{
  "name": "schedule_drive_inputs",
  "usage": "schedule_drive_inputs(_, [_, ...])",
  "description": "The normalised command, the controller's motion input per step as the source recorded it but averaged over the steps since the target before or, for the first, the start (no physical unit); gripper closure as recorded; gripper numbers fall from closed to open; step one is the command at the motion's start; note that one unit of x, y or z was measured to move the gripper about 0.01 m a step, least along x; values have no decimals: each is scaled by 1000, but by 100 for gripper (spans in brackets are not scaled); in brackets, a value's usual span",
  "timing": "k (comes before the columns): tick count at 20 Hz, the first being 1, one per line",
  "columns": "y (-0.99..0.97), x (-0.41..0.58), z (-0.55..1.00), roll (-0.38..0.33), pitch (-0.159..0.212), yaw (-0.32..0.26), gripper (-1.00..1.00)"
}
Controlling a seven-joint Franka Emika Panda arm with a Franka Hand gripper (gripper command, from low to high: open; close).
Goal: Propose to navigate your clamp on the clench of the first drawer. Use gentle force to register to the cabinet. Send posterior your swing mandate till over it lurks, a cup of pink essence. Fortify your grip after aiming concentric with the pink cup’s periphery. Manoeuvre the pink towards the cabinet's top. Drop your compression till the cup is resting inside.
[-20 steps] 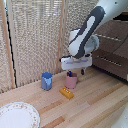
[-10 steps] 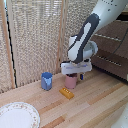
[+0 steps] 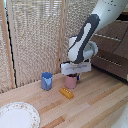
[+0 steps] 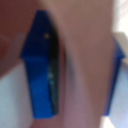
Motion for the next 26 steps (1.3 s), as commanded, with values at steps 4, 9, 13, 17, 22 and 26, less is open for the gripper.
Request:
schedule_drive_inputs(4, [0,0,733,75,-117,-111,100])
schedule_drive_inputs(9, [137,85,865,16,-57,-201,100])
schedule_drive_inputs(13, [191,286,994,-16,0,-193,100])
schedule_drive_inputs(17, [237,259,1000,-53,0,-226,100])
schedule_drive_inputs(22, [219,266,1000,-83,0,-237,100])
schedule_drive_inputs(26, [173,251,1000,-98,0,-251,100])
